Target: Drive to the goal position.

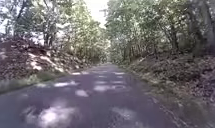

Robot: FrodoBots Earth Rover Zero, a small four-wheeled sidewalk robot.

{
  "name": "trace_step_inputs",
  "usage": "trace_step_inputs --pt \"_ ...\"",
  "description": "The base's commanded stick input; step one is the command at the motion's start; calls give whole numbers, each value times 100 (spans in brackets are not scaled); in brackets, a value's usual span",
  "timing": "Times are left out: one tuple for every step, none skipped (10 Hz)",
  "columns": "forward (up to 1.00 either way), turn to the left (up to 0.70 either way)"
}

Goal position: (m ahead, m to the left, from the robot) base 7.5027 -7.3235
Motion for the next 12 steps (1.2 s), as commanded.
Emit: trace_step_inputs --pt "70 0" --pt "70 0" --pt "70 0" --pt "70 -8" --pt "70 -14" --pt "70 -14" --pt "70 -14" --pt "70 -14" --pt "70 -8" --pt "70 0" --pt "70 0" --pt "70 0"
